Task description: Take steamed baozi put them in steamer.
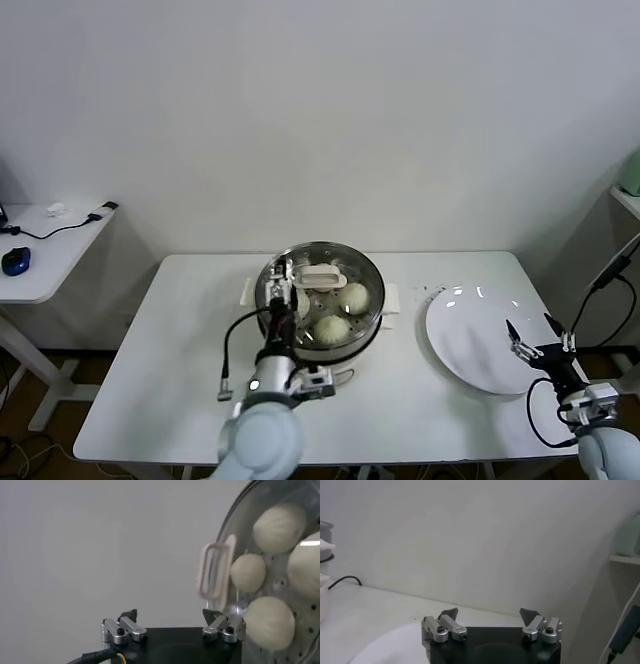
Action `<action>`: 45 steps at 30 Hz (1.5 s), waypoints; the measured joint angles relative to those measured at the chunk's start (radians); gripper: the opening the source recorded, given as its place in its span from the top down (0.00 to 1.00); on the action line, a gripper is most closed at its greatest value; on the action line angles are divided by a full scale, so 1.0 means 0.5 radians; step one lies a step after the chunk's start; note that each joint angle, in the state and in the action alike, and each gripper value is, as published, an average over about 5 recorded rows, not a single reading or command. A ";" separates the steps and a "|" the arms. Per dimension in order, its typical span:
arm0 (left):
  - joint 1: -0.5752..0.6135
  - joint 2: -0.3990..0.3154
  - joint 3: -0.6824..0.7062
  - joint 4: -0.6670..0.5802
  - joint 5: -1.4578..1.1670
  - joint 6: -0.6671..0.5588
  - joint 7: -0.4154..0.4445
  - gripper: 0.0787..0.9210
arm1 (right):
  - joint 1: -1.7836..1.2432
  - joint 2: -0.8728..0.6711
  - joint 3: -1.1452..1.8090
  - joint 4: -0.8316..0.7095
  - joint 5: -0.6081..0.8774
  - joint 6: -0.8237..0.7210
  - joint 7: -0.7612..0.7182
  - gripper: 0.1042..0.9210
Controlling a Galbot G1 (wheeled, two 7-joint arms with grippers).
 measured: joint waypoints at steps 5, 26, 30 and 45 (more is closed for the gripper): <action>0.134 0.077 -0.219 -0.114 -0.445 0.000 -0.260 0.12 | -0.011 0.024 0.004 0.041 -0.014 -0.022 0.009 0.12; 0.855 -0.371 -1.463 -0.089 -2.391 -0.952 -0.490 0.12 | -0.083 0.169 -0.047 0.234 -0.007 -0.140 0.051 0.12; 0.917 -0.434 -1.557 -0.003 -2.554 -1.214 -0.436 0.12 | -0.107 0.174 -0.042 0.262 0.003 -0.154 0.037 0.12; 1.054 -0.549 -1.726 0.174 -2.768 -1.729 -0.294 0.12 | -0.167 0.187 -0.052 0.313 0.037 -0.209 0.002 0.12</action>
